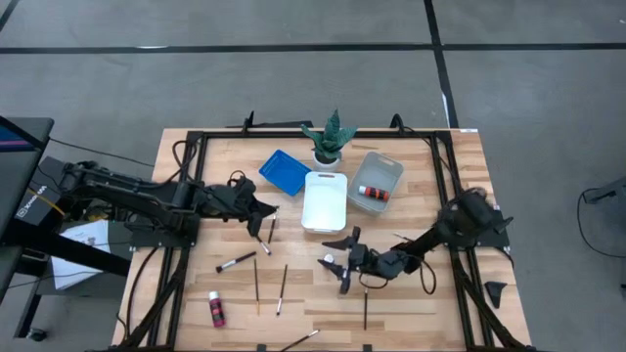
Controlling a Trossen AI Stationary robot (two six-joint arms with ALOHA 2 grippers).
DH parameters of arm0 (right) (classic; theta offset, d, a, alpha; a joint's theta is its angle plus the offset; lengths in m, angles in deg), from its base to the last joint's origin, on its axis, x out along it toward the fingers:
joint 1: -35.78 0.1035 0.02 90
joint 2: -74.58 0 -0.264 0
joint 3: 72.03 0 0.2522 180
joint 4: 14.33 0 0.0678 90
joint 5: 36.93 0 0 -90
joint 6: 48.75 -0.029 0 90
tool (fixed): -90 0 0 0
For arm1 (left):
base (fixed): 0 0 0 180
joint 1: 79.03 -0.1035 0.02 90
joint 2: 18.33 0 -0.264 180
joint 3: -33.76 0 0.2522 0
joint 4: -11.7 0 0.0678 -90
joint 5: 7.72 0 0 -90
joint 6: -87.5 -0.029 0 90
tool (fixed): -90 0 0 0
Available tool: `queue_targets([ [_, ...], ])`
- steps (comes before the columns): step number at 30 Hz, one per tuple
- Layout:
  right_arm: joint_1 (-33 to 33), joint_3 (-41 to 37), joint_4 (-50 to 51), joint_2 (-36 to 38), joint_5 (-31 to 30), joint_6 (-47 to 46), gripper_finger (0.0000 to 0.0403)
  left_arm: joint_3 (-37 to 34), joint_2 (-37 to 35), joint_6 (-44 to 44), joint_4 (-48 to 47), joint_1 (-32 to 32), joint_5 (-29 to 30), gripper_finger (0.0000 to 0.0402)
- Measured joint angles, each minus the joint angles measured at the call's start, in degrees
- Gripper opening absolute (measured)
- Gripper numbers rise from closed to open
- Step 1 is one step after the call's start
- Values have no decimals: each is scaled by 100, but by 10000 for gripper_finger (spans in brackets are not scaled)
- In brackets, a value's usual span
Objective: Pick & Place Paint Supplies
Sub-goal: Put the pink paint bottle into the gray bin
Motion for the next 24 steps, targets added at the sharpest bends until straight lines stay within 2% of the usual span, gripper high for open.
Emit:
queue_targets([
  [2, -37, 33, 1197, 617, 228, -448, 230, 0, 0, -2, 0, 103, 1, 0],
  [7, -263, 718, 5383, 2235, 999, -1382, 230, 0, 0, -47, -1, 331, 50, 0],
  [9, -421, 1105, 6822, 2638, 1335, -1550, 230, 0, 0, -51, 1, 403, 141, 0],
  [12, -704, 1624, 8319, 2942, 2011, -1695, 230, 0, 0, -177, 2, 480, 214, 0],
  [16, -935, 2068, 9251, 2948, 2752, -1589, 230, 0, 0, -496, 0, 559, 347, 0],
  [20, -920, 2275, 9254, 2728, 3311, -1137, 230, 0, 0, -698, 2, 637, 656, 0],
  [24, -802, 2485, 9393, 2366, 3426, -650, 230, 0, 0, -811, 6, 704, 806, 0],
])
